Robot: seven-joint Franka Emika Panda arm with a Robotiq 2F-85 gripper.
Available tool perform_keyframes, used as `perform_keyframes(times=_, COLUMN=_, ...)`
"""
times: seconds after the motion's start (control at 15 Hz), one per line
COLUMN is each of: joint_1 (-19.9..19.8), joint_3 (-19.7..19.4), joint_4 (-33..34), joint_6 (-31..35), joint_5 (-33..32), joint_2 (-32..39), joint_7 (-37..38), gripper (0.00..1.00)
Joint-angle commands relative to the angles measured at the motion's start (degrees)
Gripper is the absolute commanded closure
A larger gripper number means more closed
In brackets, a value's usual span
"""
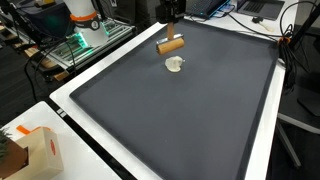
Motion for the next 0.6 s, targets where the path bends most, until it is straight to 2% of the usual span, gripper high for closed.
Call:
perform_keyframes(times=0.0, joint_1=-1.5, joint_3=0.0, joint_4=-1.1, joint_6=3.4, joint_5=1.6, joint_2=1.4, joint_7=-4.0, gripper=0.76)
perform_keyframes(times=0.53, joint_1=-3.2, joint_3=0.8, joint_4=-0.8, joint_6=6.6, joint_5=0.7, joint_2=4.9, joint_7=-6.1, gripper=0.76)
